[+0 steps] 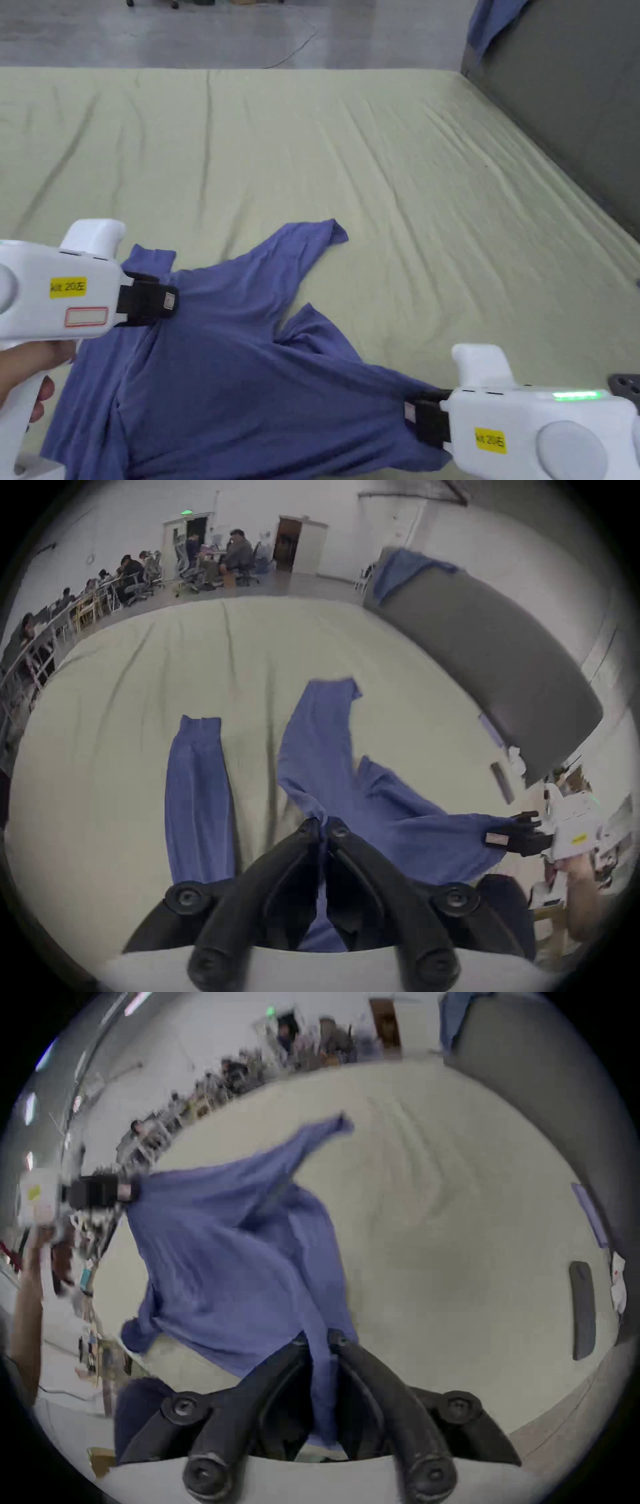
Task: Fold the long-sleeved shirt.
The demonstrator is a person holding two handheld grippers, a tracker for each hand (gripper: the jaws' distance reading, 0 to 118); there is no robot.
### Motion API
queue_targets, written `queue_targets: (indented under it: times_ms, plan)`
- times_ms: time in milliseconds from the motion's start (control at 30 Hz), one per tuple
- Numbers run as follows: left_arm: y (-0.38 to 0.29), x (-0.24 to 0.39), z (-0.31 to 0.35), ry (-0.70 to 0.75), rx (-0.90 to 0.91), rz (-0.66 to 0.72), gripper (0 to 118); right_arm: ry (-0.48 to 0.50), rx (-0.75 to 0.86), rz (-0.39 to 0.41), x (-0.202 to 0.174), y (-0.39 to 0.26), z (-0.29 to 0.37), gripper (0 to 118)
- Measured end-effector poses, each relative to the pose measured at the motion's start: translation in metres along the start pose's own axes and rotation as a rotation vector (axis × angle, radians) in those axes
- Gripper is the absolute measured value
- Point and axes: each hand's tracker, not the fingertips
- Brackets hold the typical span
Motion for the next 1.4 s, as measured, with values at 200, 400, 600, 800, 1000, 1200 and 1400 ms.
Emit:
queue_targets:
  times_ms: [200,400,600,800,1000,1200,1400]
  plan:
    - [0.004,0.014,0.106,-0.081,0.349,0.172,0,-0.052,0.351,0.123,-0.029,0.043,0.094,2]
    - [0.060,0.040,0.191,-0.098,0.671,0.158,0,-0.082,0.582,0.236,-0.074,0.136,0.162,2]
    - [0.156,0.056,0.248,-0.035,0.851,0.056,0,-0.158,0.702,0.369,-0.126,0.242,0.214,2]
    - [0.253,0.054,0.275,0.049,0.919,0.008,0,-0.161,0.697,0.397,-0.154,0.350,0.236,2]
    - [0.339,0.052,0.290,0.100,0.947,0.020,0,-0.246,0.686,0.454,-0.183,0.441,0.235,2]
    - [0.396,0.049,0.284,0.172,0.972,0.014,0,-0.335,0.684,0.485,-0.205,0.514,0.221,2]
    - [0.418,0.036,0.251,0.240,0.953,-0.006,0,-0.422,0.681,0.566,-0.199,0.551,0.177,2]
